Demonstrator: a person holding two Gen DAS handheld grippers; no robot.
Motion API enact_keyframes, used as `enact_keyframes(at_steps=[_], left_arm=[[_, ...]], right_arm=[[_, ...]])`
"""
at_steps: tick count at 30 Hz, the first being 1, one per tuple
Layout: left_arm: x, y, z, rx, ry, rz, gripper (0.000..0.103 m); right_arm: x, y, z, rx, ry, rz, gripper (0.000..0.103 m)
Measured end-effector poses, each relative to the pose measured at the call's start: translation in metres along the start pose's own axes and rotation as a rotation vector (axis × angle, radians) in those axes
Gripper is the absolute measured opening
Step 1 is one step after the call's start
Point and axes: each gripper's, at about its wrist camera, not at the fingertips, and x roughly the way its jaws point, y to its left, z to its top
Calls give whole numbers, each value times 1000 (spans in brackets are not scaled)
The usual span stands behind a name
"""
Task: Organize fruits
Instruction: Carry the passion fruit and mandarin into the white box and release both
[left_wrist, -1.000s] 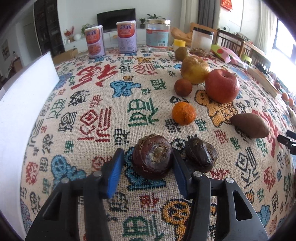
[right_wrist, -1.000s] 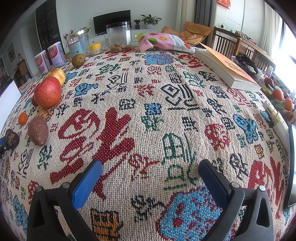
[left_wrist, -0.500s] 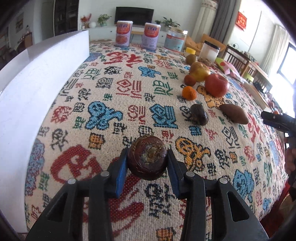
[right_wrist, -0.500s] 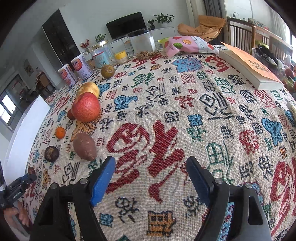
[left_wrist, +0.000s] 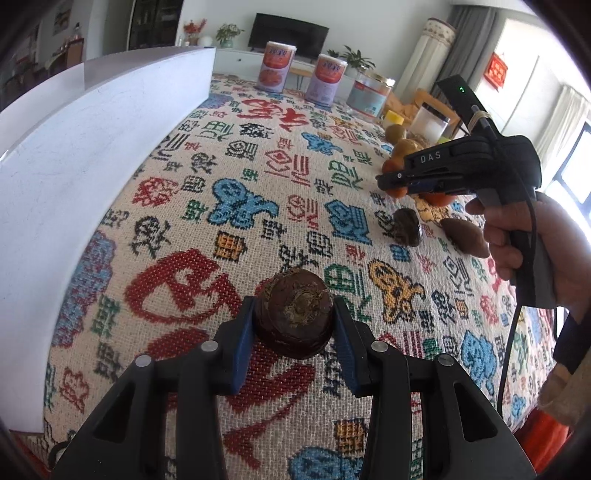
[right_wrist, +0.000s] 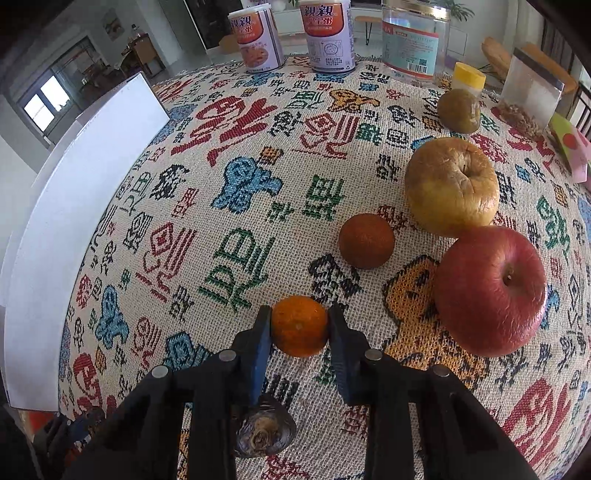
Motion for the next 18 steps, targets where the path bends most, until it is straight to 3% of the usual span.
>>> enact_keyframes(at_steps=[4,7,12,15,18], left_arm=[[-44,5,20,-92,-45,-29,41],[-96,19,40,-155,-121,-48,41],[-161,72,64,-235,-251,132,41],[-156,116,69,-308,-216,254,41],[-138,149,63,-370,-157,317,41]], right_arm=[[-32,9,1,-3,-47,67,30],[-65,50,2,-88,-80,170,30],[-106,171,3,-250,-125,419,30],[-111,244,1,-353,-122,496,30],[-99,294,1,-413,-123,473,31]])
